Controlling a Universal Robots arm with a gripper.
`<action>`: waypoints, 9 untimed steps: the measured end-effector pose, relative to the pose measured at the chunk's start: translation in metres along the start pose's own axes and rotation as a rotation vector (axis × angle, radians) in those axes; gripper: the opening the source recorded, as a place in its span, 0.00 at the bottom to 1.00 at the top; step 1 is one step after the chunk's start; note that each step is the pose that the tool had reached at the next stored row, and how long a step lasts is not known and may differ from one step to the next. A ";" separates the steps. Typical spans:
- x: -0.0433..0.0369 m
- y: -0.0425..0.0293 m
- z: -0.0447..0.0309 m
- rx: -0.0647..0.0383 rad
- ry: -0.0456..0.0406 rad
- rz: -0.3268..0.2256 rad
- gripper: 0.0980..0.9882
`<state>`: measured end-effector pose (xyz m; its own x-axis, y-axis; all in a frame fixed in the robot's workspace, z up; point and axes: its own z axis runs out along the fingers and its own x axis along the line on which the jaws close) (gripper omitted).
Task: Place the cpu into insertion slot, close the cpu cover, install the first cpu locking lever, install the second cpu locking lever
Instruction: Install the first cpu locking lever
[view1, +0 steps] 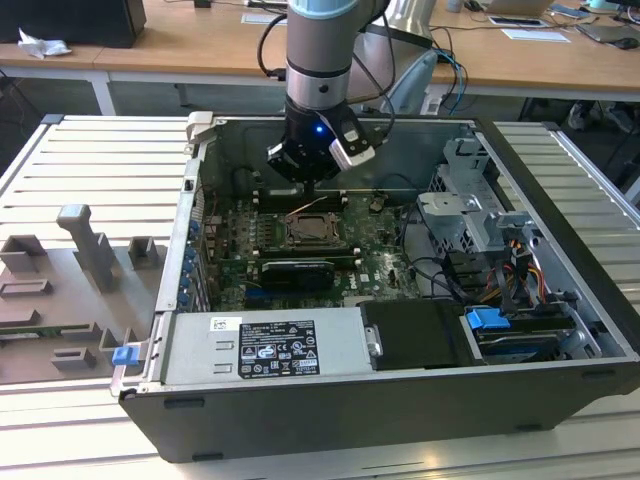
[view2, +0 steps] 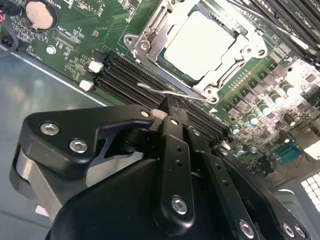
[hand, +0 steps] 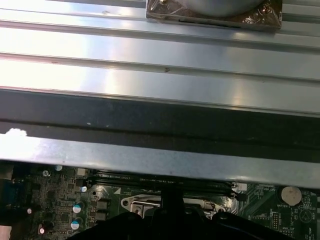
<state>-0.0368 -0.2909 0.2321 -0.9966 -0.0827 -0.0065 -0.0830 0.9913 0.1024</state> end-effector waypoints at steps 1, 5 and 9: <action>-0.0002 -0.0001 0.0008 0.000 0.0000 0.000 0.01; -0.0027 -0.0006 0.0032 0.000 0.0000 0.000 0.01; -0.0049 -0.0009 0.0047 0.000 0.0000 0.000 0.01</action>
<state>-0.0318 -0.2909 0.2274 -0.9965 -0.0828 -0.0065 -0.0830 0.9913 0.1023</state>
